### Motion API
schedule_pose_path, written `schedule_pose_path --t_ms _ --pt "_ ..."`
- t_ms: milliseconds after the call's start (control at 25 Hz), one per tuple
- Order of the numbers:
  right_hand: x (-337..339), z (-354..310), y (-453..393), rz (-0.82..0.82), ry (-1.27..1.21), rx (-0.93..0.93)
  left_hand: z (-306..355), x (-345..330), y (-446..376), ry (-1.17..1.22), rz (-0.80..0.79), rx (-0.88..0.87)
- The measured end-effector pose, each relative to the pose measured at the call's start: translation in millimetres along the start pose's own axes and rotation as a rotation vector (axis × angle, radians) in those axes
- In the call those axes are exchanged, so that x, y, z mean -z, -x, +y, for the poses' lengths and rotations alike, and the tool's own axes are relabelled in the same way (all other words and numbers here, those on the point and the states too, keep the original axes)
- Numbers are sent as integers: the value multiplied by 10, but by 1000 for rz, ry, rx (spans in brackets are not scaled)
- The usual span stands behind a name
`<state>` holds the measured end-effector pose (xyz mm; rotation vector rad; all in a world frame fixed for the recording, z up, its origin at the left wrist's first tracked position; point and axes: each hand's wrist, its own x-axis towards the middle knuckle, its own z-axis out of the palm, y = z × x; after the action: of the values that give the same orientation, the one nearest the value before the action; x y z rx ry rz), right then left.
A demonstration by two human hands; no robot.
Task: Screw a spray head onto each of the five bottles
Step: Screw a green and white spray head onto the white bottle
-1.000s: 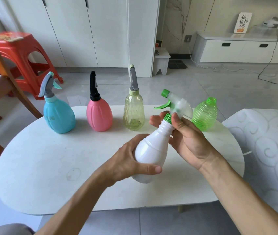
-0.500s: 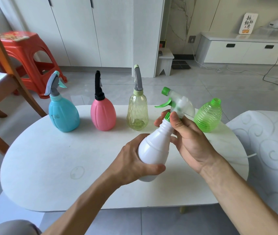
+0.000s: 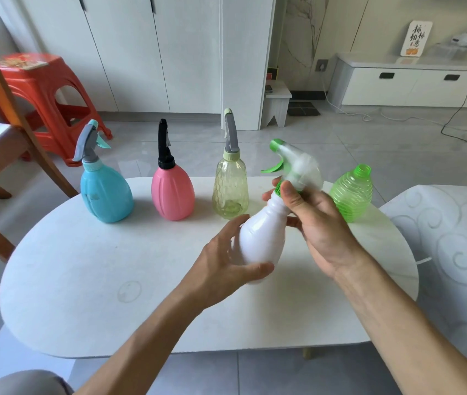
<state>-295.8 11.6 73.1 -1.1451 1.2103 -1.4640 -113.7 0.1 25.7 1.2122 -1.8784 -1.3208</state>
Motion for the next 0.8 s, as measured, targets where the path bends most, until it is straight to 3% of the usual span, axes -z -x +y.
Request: schedule_pose_path --t_ms 200,480,800 --pt "128 -14 -472 397 73 172 -171 74 -18 -109 127 37" --pt "54 222 -965 478 296 244 -246 168 104 -452 89 -79" --pt "137 326 -1142 555 457 243 -273 288 241 -589 122 -72"
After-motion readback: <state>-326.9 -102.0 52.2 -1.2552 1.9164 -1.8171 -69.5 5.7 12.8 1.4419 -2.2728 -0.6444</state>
